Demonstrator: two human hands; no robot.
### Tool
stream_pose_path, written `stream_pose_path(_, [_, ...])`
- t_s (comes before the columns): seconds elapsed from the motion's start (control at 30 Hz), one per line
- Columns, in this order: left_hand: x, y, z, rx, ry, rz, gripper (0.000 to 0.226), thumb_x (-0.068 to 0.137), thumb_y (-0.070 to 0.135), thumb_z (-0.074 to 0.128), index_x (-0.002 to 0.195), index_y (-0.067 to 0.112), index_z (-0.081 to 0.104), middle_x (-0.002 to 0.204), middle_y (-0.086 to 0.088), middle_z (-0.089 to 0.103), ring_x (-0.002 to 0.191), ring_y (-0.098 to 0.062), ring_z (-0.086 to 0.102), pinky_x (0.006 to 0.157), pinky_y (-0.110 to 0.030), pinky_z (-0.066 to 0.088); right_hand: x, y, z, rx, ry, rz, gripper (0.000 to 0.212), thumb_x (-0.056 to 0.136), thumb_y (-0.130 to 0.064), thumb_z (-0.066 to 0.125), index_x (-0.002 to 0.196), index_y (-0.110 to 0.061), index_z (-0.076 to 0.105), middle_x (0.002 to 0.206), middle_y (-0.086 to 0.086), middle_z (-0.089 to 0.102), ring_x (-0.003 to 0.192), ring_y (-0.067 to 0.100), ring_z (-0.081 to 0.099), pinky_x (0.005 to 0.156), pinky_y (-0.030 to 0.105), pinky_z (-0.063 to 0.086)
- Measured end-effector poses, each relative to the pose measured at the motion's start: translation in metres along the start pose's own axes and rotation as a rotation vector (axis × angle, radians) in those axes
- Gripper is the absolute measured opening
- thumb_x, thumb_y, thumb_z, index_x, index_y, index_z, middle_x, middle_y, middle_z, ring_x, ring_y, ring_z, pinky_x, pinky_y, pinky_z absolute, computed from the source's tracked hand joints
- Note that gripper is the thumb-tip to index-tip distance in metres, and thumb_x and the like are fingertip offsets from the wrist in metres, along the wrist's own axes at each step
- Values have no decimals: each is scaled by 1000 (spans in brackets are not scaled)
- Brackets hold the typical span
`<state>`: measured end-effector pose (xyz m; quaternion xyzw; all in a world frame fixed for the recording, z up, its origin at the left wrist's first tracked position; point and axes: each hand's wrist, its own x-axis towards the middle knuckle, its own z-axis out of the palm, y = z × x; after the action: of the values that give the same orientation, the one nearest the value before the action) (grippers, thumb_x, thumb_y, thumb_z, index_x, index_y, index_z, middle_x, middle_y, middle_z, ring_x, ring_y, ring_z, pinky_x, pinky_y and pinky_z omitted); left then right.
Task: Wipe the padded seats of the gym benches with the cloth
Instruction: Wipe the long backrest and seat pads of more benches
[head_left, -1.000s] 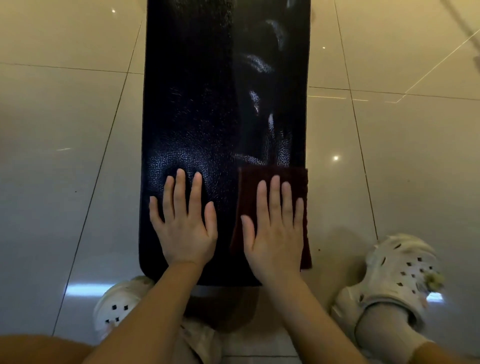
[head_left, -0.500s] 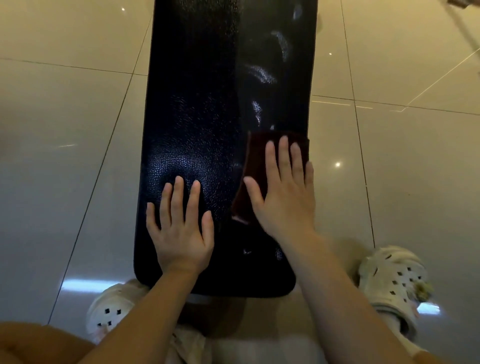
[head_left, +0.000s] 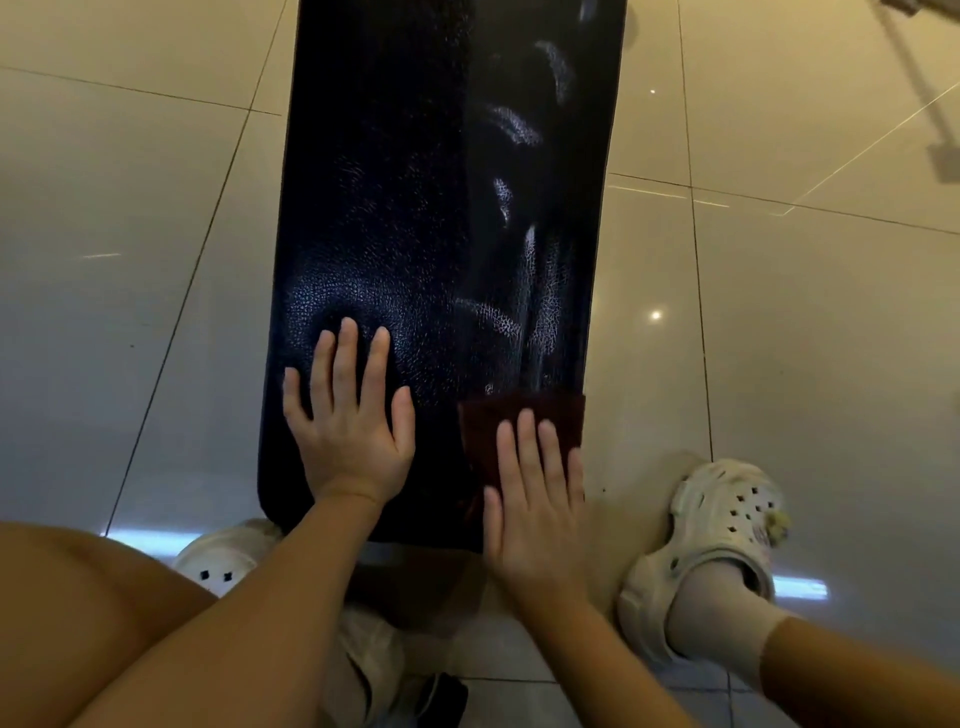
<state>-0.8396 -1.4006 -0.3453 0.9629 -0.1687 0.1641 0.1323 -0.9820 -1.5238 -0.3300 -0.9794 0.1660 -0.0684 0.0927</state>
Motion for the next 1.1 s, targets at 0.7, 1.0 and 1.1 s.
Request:
stream_pose_path(0.7, [0, 2, -5, -8, -87, -32, 57, 98, 41, 30, 152, 25, 24, 160, -7, 25, 147, -25, 19, 117, -51, 9, 73, -18, 0, -35, 46, 48, 59, 102, -37, 26, 154, -10, 18, 162, 12, 16, 151, 25, 11, 123, 44, 6])
stream_pose_path(1.0, [0, 2, -6, -21, -98, -41, 57, 99, 42, 29, 152, 26, 23, 160, -6, 25, 147, -25, 19, 117, -52, 10, -79, -21, 21, -24, -108, -14, 52, 106, -37, 13, 153, -15, 20, 163, 2, 14, 151, 19, 9, 121, 41, 10])
stream_pose_path(1.1, [0, 2, -5, -23, -91, -36, 56, 98, 42, 30, 152, 26, 24, 159, -7, 26, 147, -25, 19, 117, -51, 10, -67, -24, 15, 8, -105, -1, 52, 106, -38, 15, 152, -16, 21, 159, 2, 22, 151, 18, 10, 122, 39, 7])
